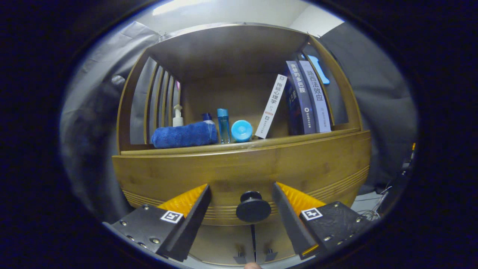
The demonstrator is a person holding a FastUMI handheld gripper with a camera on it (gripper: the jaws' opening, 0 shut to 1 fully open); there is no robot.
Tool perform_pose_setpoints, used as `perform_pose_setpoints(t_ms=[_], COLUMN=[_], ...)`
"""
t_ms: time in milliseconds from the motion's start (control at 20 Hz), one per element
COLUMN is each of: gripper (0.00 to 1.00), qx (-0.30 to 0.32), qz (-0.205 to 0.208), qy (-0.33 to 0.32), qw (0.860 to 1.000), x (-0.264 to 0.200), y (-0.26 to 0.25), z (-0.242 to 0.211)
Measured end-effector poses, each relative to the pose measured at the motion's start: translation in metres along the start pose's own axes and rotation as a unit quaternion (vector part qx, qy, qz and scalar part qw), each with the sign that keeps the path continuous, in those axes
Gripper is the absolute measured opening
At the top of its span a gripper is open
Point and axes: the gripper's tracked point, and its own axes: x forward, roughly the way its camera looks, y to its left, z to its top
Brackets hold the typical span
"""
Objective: Pull open the drawer, take out the items inside it, and place them on the countertop above the cabinet.
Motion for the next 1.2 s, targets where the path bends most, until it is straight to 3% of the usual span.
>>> perform_pose_setpoints(t_ms=[450, 700, 1200], gripper=[0.99, 0.99, 0.99], qx=[-0.005, -0.019, -0.014], qz=[0.009, 0.003, -0.025], qy=[0.044, 0.105, 0.117], qw=[0.999, 0.994, 0.993], x=[-0.001, -0.048, -0.177], y=[-0.001, -0.021, -0.041], z=[-0.013, -0.03, 0.029])
